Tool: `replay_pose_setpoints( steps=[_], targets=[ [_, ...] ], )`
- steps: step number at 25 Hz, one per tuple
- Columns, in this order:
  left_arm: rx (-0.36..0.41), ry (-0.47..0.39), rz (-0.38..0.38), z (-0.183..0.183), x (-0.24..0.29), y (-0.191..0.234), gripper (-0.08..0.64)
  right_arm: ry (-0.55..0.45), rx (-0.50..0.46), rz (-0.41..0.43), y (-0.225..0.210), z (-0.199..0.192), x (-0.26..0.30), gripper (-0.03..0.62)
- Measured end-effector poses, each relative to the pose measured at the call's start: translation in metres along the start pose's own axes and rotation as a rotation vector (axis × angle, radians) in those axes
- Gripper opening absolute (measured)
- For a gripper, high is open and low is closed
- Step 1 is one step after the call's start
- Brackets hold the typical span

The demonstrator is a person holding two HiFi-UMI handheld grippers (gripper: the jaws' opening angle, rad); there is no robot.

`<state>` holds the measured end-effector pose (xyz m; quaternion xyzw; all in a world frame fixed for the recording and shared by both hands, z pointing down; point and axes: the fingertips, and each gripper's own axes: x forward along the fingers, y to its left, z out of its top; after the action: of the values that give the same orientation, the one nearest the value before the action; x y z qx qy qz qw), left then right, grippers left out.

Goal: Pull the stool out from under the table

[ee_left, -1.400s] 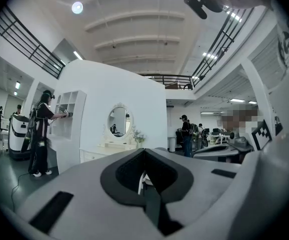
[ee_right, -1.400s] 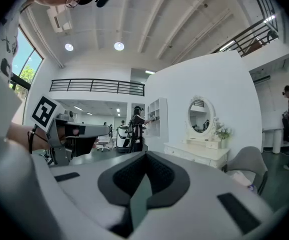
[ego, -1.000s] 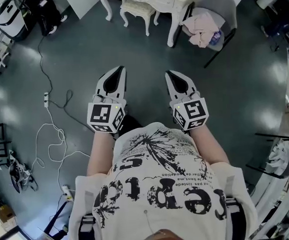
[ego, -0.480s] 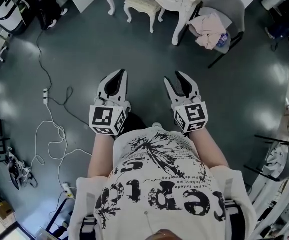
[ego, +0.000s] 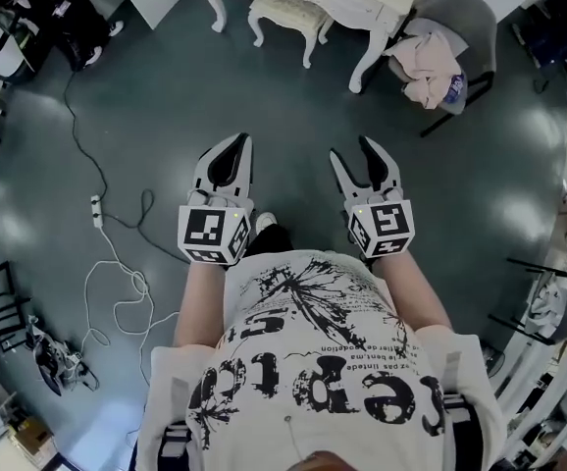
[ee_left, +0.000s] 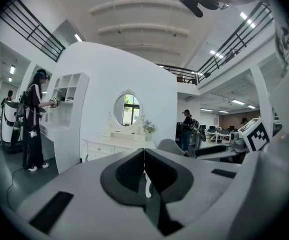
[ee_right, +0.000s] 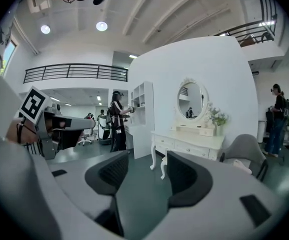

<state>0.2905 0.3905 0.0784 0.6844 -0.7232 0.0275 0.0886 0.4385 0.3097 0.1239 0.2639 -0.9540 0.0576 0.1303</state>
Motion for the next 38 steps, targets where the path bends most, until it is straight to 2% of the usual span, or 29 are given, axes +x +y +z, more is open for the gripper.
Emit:
replay_pose_setpoints(
  steps=[6, 13, 18, 23, 27, 31, 34, 38],
  targets=[
    [0.018, 0.021, -0.073, 0.016, 0.030, 0.079, 0.020, 0.009, 0.055, -0.070, 0.016, 0.023, 0.079, 0.235],
    [0.007, 0.041, -0.058, 0.011, 0.088, 0.149, 0.020, 0.034, 0.055, -0.067, 0.002, 0.034, 0.162, 0.235],
    [0.007, 0.047, -0.042, 0.012, 0.158, 0.192, 0.020, 0.038, 0.073, -0.046, -0.033, 0.039, 0.240, 0.235],
    [-0.004, 0.058, -0.054, 0.027, 0.246, 0.234, 0.020, 0.023, 0.089, -0.050, -0.079, 0.065, 0.327, 0.233],
    [0.020, 0.061, -0.041, 0.042, 0.311, 0.270, 0.020, 0.044, 0.101, -0.025, -0.110, 0.076, 0.388, 0.235],
    [0.022, 0.083, -0.037, 0.041, 0.369, 0.299, 0.020, 0.072, 0.109, -0.028, -0.140, 0.078, 0.434, 0.233],
    [0.013, 0.112, -0.068, 0.033, 0.407, 0.316, 0.020, 0.096, 0.127, -0.063, -0.159, 0.073, 0.460, 0.235],
    [0.006, 0.149, -0.151, 0.024, 0.461, 0.336, 0.020, 0.130, 0.158, -0.130, -0.179, 0.061, 0.497, 0.235]
  ],
)
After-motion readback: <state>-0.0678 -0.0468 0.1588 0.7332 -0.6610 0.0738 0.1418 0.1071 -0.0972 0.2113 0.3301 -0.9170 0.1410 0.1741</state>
